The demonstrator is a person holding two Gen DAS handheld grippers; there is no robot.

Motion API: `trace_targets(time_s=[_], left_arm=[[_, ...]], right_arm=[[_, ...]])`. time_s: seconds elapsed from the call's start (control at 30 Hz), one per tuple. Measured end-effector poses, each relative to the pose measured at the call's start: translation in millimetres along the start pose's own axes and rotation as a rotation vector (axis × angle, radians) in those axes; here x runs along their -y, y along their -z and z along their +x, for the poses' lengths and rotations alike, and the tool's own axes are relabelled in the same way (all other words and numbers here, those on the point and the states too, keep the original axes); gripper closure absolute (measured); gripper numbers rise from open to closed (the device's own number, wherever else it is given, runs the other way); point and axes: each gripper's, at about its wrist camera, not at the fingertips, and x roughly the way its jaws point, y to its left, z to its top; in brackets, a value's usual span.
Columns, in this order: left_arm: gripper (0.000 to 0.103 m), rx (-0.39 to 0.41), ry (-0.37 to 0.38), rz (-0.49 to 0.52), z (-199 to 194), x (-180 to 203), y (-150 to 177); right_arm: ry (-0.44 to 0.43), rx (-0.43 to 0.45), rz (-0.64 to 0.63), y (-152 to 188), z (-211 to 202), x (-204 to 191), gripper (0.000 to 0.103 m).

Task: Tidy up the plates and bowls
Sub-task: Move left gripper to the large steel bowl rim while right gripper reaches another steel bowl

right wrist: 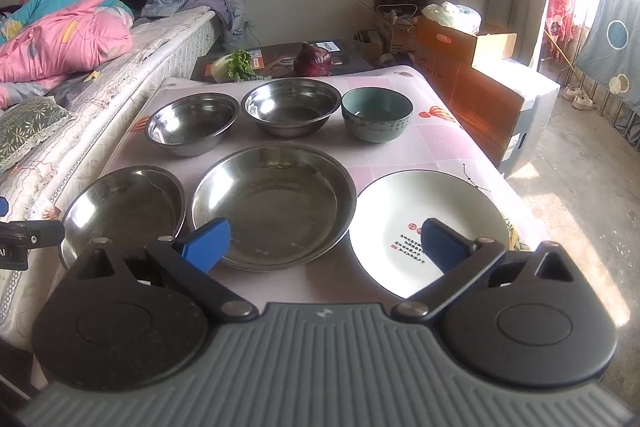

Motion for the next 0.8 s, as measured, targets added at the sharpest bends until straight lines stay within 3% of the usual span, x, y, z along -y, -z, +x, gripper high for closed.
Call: trace_targets(time_s=[0.13, 0.33, 0.7, 0.8], left_arm=[[0.000, 0.012, -0.007, -0.013, 8.6, -8.4, -18.8], [0.000, 0.014, -0.014, -0.019, 26.8, -16.7, -42.4], [0.000, 0.064, -0.062, -0.015, 70.7, -26.4, -88.4], [0.000, 0.063, -0.014, -0.046, 91.1, -36.6, -99.2]], right_arm=[[-0.086, 0.084, 0.022, -15.5, 1.3, 2.4, 0.001], [-0.057, 0.175, -0.041, -43.5, 7.9, -9.3, 0.001], [-0.158, 0.217, -0.077, -100.1, 58.1, -25.4, 0.001], [-0.202, 0.198, -0.074, -113.3, 82.7, -32.5, 0.001]])
